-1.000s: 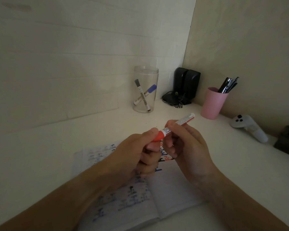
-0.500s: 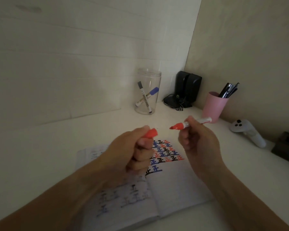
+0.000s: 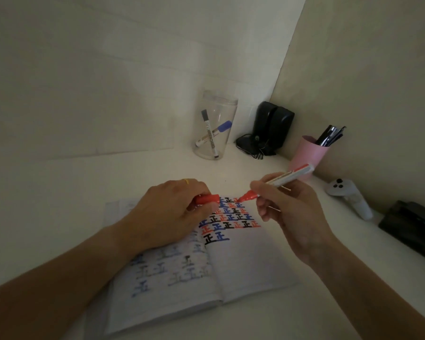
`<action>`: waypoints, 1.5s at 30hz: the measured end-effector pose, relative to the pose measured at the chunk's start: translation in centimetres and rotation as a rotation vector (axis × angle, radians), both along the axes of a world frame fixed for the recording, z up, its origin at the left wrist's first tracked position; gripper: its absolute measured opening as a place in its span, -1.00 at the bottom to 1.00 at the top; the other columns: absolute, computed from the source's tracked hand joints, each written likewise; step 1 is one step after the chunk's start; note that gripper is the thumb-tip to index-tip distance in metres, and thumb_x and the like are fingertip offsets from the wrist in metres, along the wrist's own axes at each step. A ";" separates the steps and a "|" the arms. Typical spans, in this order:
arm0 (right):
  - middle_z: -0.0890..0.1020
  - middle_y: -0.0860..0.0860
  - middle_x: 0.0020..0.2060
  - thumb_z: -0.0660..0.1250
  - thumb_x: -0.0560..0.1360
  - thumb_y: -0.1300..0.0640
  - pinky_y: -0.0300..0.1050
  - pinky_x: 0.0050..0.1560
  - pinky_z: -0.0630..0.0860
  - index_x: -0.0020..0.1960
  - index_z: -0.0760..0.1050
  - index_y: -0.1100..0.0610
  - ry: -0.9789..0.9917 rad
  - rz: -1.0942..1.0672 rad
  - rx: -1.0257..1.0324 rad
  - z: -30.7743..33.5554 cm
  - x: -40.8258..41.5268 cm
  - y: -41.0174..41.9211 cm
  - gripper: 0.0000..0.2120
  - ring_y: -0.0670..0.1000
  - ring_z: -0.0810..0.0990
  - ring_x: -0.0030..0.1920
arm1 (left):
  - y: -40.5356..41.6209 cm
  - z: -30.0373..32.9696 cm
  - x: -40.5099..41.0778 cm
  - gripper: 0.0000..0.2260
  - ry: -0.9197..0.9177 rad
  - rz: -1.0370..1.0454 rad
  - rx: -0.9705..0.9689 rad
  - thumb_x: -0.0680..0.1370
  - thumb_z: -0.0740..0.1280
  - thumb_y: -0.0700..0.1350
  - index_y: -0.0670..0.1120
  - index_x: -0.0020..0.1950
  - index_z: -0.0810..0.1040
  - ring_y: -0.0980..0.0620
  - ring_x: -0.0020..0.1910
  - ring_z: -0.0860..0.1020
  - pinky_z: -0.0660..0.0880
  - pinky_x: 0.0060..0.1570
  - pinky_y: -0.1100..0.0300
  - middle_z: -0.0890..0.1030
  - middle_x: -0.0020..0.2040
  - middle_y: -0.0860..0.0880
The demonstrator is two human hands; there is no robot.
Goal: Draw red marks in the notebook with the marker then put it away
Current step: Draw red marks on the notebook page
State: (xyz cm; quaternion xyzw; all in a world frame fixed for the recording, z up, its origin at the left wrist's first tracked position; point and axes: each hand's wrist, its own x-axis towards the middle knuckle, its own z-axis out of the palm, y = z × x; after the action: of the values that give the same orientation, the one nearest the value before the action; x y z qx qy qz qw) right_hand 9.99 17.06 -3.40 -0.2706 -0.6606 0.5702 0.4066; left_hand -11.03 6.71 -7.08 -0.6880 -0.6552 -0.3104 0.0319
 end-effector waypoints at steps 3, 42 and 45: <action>0.62 0.14 -0.38 0.46 0.45 0.33 -0.14 -0.42 0.50 -0.18 0.66 0.18 -0.063 0.006 0.002 -1.6 0.3 -0.7 -0.91 0.05 0.55 -0.40 | 0.1 -0.4 -0.3 -0.66 0.062 0.013 -0.017 0.55 0.11 0.30 0.14 0.07 0.53 0.16 -0.17 0.49 0.42 -0.18 0.19 0.57 -0.07 0.15; 0.62 0.11 -0.47 0.44 0.44 0.40 -0.22 -0.45 0.49 -0.19 0.64 0.25 -0.191 -0.044 0.213 -5.0 0.6 -0.7 -0.91 -0.01 0.55 -0.46 | 0.0 -0.5 -0.7 -0.69 0.075 -0.089 -0.063 0.46 0.27 0.38 0.18 -0.12 0.59 0.25 -0.27 0.47 0.29 -0.33 0.25 0.46 -0.31 0.24; 0.61 0.10 -0.47 0.44 0.44 0.39 -0.20 -0.44 0.49 -0.19 0.64 0.25 -0.211 -0.064 0.210 -5.1 0.4 -0.6 -0.92 0.01 0.55 -0.46 | 0.0 -0.4 -0.7 -0.67 0.067 -0.097 -0.066 0.46 0.28 0.38 0.17 -0.09 0.61 0.26 -0.26 0.47 0.27 -0.33 0.25 0.46 -0.31 0.25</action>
State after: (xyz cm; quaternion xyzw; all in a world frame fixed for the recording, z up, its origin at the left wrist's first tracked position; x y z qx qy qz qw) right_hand 10.43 16.48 -8.54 -0.3057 -0.7466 0.4531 0.3792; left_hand -11.73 6.75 -7.51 -0.7294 -0.6297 -0.2669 0.0161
